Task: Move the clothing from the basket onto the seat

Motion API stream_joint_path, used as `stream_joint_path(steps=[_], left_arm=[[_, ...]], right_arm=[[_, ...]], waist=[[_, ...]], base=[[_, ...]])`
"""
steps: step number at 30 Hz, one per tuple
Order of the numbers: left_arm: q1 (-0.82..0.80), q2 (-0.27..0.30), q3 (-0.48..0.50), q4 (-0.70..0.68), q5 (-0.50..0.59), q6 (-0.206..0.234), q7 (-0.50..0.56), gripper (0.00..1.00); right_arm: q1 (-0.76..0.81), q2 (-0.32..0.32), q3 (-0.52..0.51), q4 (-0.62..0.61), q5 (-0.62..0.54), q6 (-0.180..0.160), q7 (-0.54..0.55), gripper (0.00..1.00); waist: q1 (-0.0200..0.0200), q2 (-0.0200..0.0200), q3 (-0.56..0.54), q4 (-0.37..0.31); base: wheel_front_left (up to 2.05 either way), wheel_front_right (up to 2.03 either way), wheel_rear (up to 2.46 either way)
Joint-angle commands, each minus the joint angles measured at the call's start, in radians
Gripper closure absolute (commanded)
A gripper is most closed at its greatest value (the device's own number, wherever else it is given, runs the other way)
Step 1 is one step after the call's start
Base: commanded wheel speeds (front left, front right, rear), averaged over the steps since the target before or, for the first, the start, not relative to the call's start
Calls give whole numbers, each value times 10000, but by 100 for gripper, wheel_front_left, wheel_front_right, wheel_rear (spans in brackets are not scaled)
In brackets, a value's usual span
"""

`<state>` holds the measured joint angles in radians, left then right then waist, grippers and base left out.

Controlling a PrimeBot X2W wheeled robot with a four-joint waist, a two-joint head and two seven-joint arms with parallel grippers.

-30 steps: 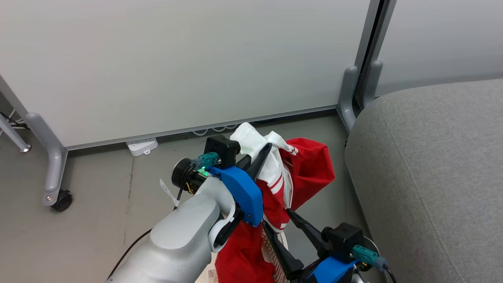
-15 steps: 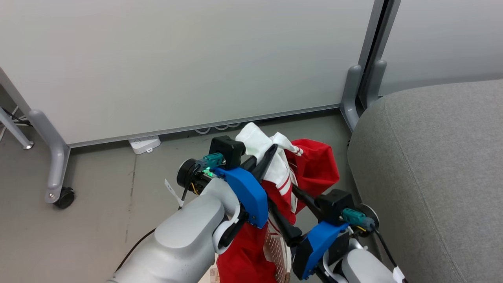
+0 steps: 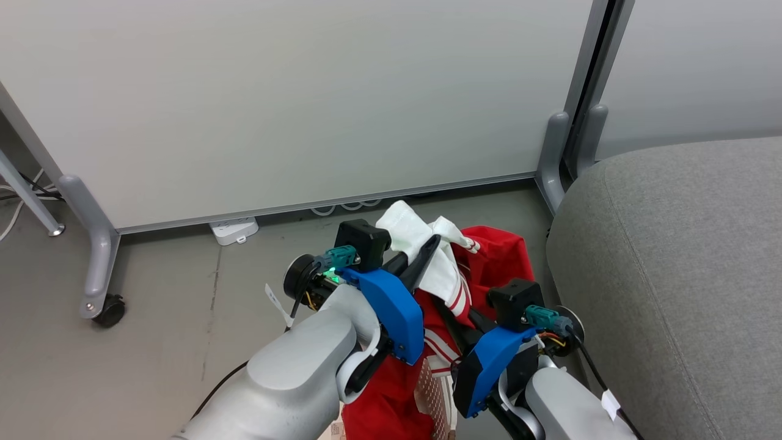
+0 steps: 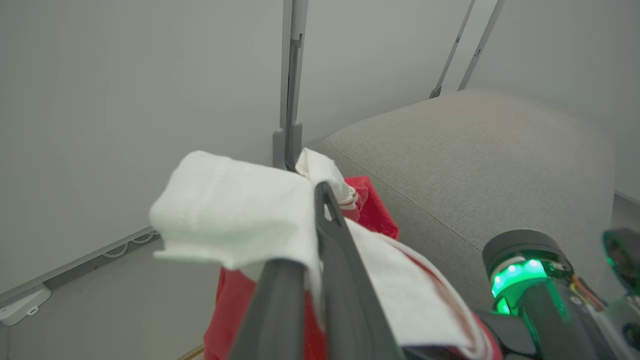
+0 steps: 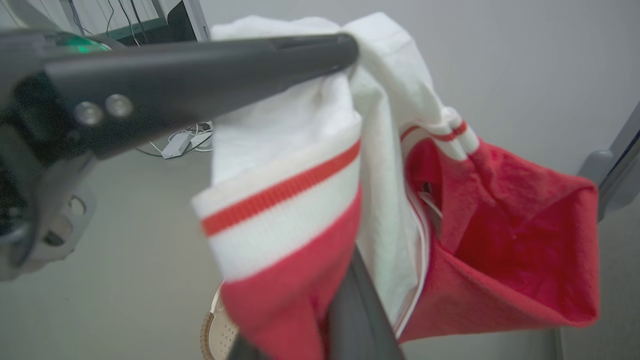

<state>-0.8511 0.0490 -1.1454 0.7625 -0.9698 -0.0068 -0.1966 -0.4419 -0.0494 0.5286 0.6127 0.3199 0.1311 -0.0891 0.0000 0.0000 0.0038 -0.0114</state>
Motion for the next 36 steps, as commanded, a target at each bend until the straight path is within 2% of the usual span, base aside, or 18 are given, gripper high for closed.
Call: stream_joint_path(steps=[1,21,22,23,24,36], left_arm=[[-152,27,-64,16,-65,51,-97,100],[-412,27,-505,195,-619,82,-312,100],[-428,27,-521,206,-648,87,-320,87],[-438,27,-537,213,-670,97,-327,12],[-449,27,-554,220,-665,108,-352,0],[-468,29,-746,293,-817,119,-516,0]], right_arm=[[-170,-18,58,117,65,-7,-92,100],[-505,-18,301,809,362,-7,-440,100],[-515,-18,305,823,377,-7,-432,100],[-519,-18,311,839,374,-7,-444,100],[-521,-18,323,852,378,-7,-451,100],[-533,-16,373,962,449,-7,-572,100]], waist=[[0,0,-15,-10],[0,0,-22,-153],[0,0,-22,-158],[0,0,-24,-162],[0,0,-25,-166],[0,0,-10,-134]], base=[[0,0,0],[0,0,0],[0,0,0],[0,0,0],[0,0,0],[0,0,0]])
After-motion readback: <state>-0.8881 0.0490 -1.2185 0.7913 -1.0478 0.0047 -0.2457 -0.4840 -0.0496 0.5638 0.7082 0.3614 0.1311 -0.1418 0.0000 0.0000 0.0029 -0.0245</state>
